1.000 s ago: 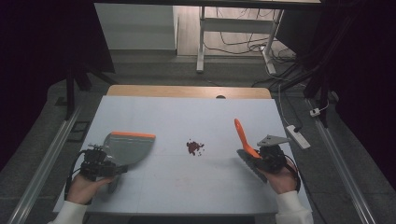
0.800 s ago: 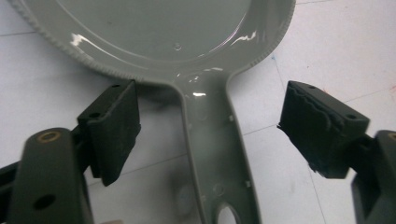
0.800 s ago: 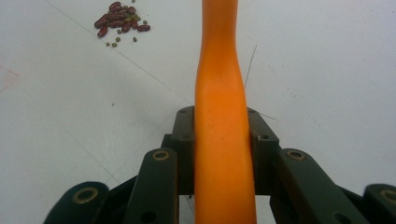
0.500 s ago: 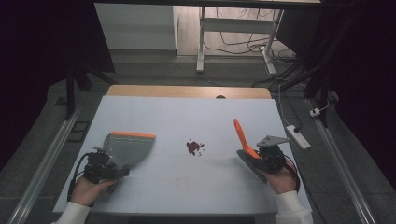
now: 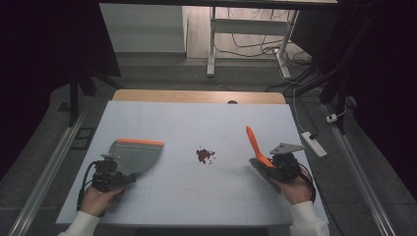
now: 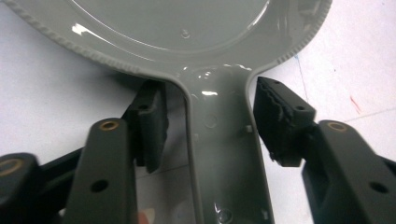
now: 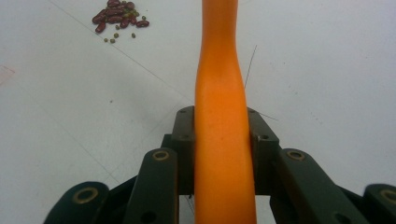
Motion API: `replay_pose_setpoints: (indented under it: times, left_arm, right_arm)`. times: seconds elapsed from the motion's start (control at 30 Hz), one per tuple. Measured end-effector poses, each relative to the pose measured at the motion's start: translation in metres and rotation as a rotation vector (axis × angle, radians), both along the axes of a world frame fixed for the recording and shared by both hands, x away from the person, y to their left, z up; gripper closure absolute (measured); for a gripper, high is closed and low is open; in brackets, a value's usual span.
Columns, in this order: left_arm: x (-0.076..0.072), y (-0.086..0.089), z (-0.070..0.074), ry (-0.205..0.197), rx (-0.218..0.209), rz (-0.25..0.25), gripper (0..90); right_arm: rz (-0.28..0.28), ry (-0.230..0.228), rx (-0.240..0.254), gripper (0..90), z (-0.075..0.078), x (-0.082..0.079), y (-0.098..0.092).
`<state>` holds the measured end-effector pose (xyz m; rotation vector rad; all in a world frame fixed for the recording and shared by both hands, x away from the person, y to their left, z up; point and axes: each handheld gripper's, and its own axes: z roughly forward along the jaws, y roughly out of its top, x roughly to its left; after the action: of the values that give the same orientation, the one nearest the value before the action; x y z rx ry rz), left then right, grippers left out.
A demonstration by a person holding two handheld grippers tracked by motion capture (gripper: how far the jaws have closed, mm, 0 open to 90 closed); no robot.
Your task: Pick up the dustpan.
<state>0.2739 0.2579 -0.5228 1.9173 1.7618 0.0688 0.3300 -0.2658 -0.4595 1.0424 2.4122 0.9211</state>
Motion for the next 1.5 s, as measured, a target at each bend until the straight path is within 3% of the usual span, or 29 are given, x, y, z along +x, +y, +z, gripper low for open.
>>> replay_pose_setpoints:
  times: [0.2, 0.4, 0.67, 0.97, 1.33, 1.5]
  left_arm:
    - [0.0, 0.0, 0.0, -0.008, -0.023, 0.006, 58.6]
    - [0.0, 0.002, -0.001, -0.016, -0.034, 0.032, 61.0]
    - [-0.001, 0.005, -0.001, -0.03, -0.045, 0.028, 61.4]
    - [-0.002, 0.011, -0.001, -0.054, -0.052, 0.01, 61.4]
    - [-0.003, 0.018, 0.003, -0.142, -0.088, -0.051, 61.3]
    - [0.0, 0.019, 0.002, -0.146, -0.101, -0.079, 61.3]
  right_arm:
    - [-0.001, 0.002, -0.001, 70.3, 0.0, 0.0, -0.001]
    - [-0.003, 0.002, -0.002, 70.3, -0.001, 0.0, -0.001]
    - [-0.003, 0.002, -0.003, 70.3, -0.001, 0.0, -0.001]
    - [-0.009, -0.009, 0.003, 70.3, 0.0, 0.0, -0.002]
    - [-0.008, -0.018, 0.006, 70.4, 0.002, -0.001, -0.001]
    - [-0.008, -0.022, 0.014, 70.4, 0.004, -0.001, 0.0]
